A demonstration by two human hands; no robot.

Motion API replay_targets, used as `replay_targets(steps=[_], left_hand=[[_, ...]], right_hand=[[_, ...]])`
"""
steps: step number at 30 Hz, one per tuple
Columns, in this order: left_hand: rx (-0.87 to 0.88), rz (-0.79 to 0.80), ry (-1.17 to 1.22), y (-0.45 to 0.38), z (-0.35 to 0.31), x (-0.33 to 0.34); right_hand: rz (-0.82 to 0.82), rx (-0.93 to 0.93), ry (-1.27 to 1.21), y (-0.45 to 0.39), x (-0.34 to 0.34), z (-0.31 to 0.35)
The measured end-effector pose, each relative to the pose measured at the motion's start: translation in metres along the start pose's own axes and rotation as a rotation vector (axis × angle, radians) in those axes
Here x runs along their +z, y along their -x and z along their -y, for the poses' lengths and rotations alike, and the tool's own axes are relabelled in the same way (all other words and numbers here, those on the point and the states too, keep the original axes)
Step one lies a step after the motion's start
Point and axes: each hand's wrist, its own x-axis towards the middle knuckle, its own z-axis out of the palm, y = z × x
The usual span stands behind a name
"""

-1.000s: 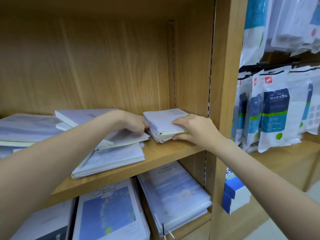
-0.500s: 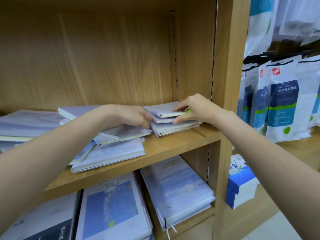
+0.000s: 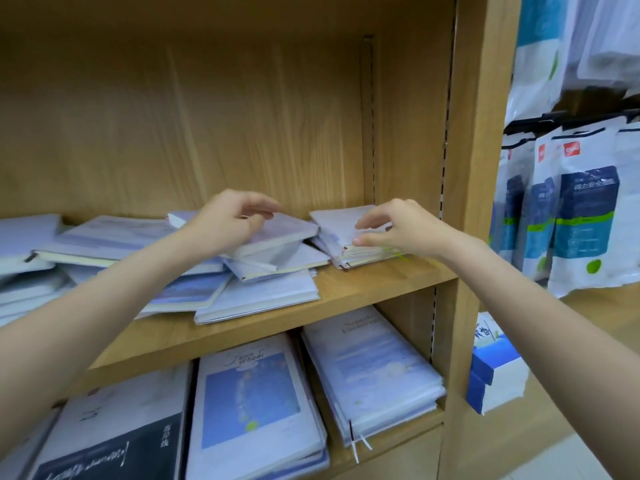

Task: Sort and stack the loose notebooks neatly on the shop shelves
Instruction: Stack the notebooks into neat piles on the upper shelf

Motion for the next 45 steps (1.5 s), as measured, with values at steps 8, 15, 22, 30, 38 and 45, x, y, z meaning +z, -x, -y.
replay_targets(steps=[8,15,22,30,38,45], left_hand=[[-0.075,-0.08,-0.408,0.048,0.041,-0.065],[-0.298,0.168,-0.374,0.066,0.078,-0.102],[-0.318,0.301,-0.353,0.076,0.099,-0.1],[-0.275,0.32,-0.361,0.078,0.108,-0.103],[-0.061,0.265,-0.371,0.053,0.067,-0.072],[0.268,0.069,-0.575,0.036,0.064,-0.034]], right_hand=[[0.057,-0.075,-0.056,-0.007,0.026,0.07],[0.101,-0.048,-0.068,-0.038,0.071,0.141],[0.156,-0.009,0.293,-0.059,0.082,0.169],[0.097,-0.123,0.333,-0.05,0.005,0.154],[-0.012,-0.118,0.571,-0.028,0.015,0.143],[-0.364,-0.205,0.297,0.002,-0.005,0.098]])
